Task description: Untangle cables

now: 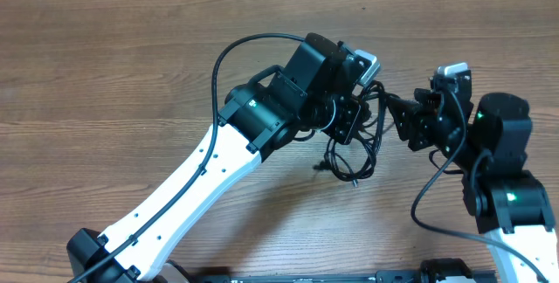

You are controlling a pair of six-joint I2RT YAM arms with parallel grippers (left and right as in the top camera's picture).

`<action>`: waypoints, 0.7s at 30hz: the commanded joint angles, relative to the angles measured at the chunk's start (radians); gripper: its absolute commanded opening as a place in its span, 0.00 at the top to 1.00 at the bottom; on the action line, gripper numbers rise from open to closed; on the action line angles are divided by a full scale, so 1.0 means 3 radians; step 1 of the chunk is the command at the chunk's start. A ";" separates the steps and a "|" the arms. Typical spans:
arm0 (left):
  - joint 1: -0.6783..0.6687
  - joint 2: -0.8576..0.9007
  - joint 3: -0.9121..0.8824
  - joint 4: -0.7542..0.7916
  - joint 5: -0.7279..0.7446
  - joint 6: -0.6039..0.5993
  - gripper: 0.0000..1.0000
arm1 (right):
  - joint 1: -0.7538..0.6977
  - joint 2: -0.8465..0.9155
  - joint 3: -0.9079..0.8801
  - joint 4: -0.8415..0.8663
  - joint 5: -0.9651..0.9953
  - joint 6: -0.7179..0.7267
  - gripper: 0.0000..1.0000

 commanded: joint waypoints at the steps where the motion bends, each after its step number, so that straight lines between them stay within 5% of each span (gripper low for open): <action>1: 0.0011 -0.0027 0.0074 0.0013 0.0264 0.0136 0.96 | -0.0005 0.0155 0.0070 0.0014 0.0200 -0.0017 0.48; 5: 0.0011 -0.0027 0.0074 0.0008 0.0237 0.0159 0.96 | -0.0005 0.0229 0.0070 0.0014 0.0184 -0.0006 0.74; 21: 0.0022 -0.0027 0.0074 -0.0015 -0.0336 -0.0043 0.96 | -0.0005 0.0023 0.0070 -0.0039 -0.0065 -0.0005 0.68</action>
